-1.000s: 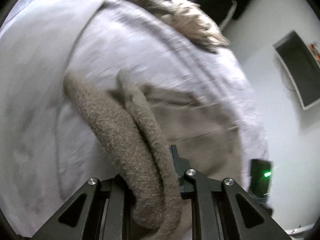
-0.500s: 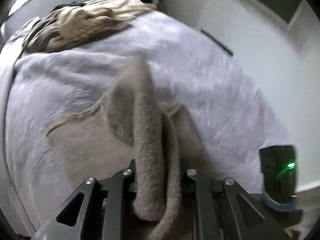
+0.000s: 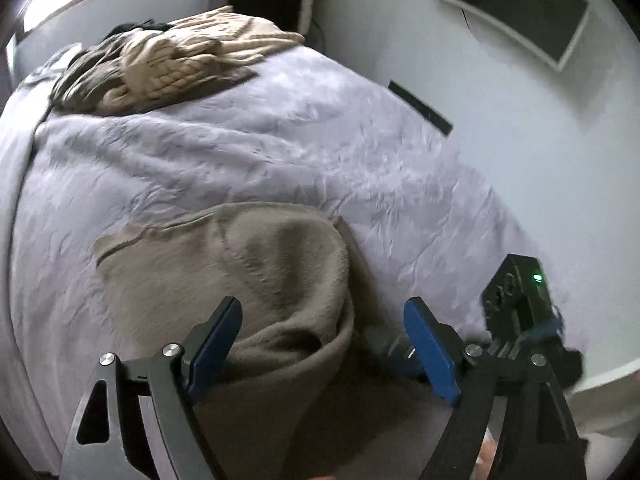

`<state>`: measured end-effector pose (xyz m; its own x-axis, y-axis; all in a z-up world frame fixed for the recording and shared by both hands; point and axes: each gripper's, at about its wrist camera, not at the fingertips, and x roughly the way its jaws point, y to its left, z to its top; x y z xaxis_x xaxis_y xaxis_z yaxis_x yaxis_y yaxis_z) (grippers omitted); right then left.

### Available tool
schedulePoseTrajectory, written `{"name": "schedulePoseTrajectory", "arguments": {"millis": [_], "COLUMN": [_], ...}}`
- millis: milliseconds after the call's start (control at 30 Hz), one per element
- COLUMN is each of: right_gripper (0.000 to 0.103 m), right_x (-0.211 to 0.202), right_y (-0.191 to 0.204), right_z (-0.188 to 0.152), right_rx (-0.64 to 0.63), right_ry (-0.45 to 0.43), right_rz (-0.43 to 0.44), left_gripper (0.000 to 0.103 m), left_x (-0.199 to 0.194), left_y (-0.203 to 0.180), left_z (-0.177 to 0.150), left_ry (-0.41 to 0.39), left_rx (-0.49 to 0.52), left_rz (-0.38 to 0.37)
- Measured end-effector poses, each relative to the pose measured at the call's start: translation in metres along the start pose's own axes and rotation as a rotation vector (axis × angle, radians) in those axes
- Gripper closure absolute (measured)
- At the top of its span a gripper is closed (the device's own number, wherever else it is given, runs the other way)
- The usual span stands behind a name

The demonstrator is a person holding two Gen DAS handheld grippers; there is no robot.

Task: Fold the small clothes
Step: 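Fold the sweater over once more and open both tools, withdrawing them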

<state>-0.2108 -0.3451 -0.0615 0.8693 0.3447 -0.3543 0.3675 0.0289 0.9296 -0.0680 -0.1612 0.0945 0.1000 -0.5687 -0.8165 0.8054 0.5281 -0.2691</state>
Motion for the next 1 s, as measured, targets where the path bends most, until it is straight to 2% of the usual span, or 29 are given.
{"name": "schedulePoseTrajectory", "arguments": {"millis": [67, 300, 400, 500, 533, 567, 600, 667, 733, 800, 867, 933, 1000], "right_gripper": [0.032, 0.032, 0.032, 0.032, 0.043, 0.084, 0.088, 0.089, 0.089, 0.089, 0.089, 0.089, 0.088], "right_x": [0.000, 0.016, 0.022, 0.037, 0.040, 0.046, 0.053, 0.055, 0.047, 0.037, 0.031, 0.032, 0.031], "right_y": [-0.001, 0.012, 0.018, 0.026, 0.030, 0.037, 0.050, 0.076, 0.089, 0.086, 0.069, 0.045, 0.031], "right_z": [0.002, 0.015, 0.023, 0.034, 0.033, 0.033, 0.031, 0.025, 0.023, 0.025, 0.027, 0.029, 0.033], "right_rx": [0.005, -0.025, -0.032, -0.063, -0.094, -0.141, -0.221, -0.377, -0.441, -0.423, -0.391, -0.376, -0.316], "right_ry": [0.016, 0.084, 0.109, 0.144, 0.153, 0.163, 0.167, 0.152, 0.122, 0.096, 0.087, 0.091, 0.083], "right_rz": [-0.001, -0.030, -0.048, -0.135, -0.193, -0.262, -0.346, -0.385, -0.380, -0.379, -0.418, -0.499, -0.500], "left_gripper": [0.019, 0.019, 0.019, 0.019, 0.019, 0.019, 0.019, 0.019, 0.019, 0.019, 0.019, 0.019, 0.019], "left_x": [-0.012, -0.038, -0.024, 0.006, 0.014, 0.021, 0.027, 0.029, 0.026, 0.022, 0.023, 0.028, 0.034], "left_y": [0.014, 0.081, 0.105, 0.116, 0.120, 0.122, 0.125, 0.129, 0.129, 0.125, 0.120, 0.117, 0.114], "left_z": [0.000, -0.016, -0.029, -0.049, -0.055, -0.061, -0.067, -0.072, -0.071, -0.070, -0.068, -0.067, -0.068], "left_ry": [-0.016, -0.041, -0.002, 0.080, 0.106, 0.125, 0.142, 0.135, 0.126, 0.113, 0.107, 0.115, 0.121], "left_rx": [-0.035, -0.202, -0.227, -0.209, -0.211, -0.216, -0.231, -0.262, -0.274, -0.259, -0.230, -0.218, -0.213], "left_rz": [-0.005, 0.093, 0.208, 0.271, 0.271, 0.272, 0.272, 0.257, 0.253, 0.257, 0.258, 0.255, 0.246]}}
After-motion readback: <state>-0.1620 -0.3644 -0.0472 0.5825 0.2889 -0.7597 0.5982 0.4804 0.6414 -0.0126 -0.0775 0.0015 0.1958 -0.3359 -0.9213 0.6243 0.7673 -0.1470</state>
